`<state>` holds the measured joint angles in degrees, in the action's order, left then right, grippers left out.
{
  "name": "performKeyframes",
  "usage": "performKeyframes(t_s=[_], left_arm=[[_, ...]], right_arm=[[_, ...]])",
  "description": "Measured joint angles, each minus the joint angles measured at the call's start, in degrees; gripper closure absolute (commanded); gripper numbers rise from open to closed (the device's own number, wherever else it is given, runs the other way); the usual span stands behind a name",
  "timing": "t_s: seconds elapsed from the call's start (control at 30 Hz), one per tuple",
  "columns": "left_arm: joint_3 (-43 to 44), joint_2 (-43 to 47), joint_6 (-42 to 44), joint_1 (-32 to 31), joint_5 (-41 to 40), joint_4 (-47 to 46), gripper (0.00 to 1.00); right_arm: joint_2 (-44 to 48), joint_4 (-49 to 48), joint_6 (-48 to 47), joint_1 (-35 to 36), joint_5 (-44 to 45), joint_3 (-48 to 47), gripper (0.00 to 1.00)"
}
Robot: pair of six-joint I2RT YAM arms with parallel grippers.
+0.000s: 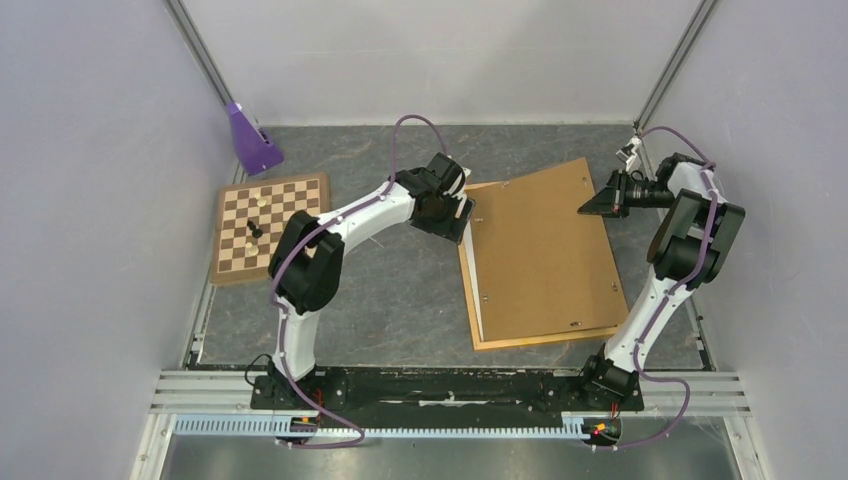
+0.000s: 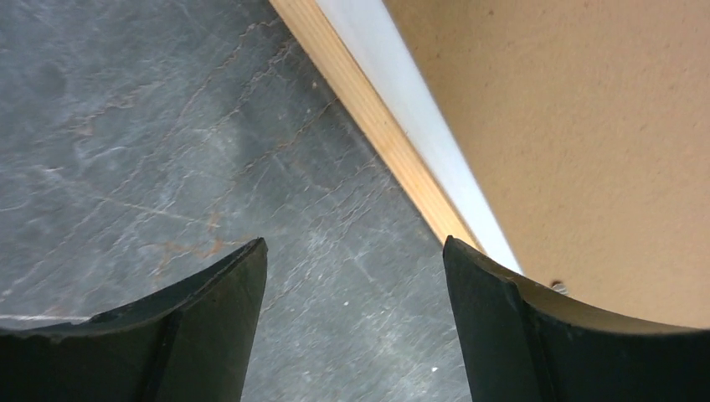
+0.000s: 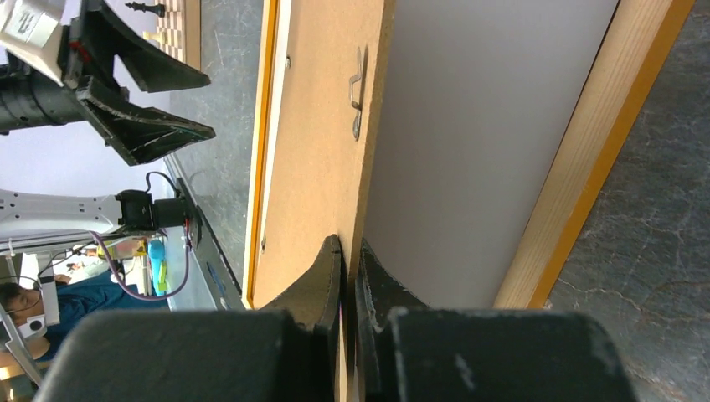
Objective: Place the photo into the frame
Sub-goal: Turn over the photo frame item on the photo frame.
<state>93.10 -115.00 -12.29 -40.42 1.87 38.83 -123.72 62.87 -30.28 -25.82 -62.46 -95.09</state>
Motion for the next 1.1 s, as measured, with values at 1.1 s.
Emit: performKeyframes(t_s=[1.1], left_arm=[[2.6,-11.3,-14.1,4.6,22.9,-8.2,0.23]], right_arm=[[0.0,-5.4,1.7,1.2,0.7,3.8,1.00]])
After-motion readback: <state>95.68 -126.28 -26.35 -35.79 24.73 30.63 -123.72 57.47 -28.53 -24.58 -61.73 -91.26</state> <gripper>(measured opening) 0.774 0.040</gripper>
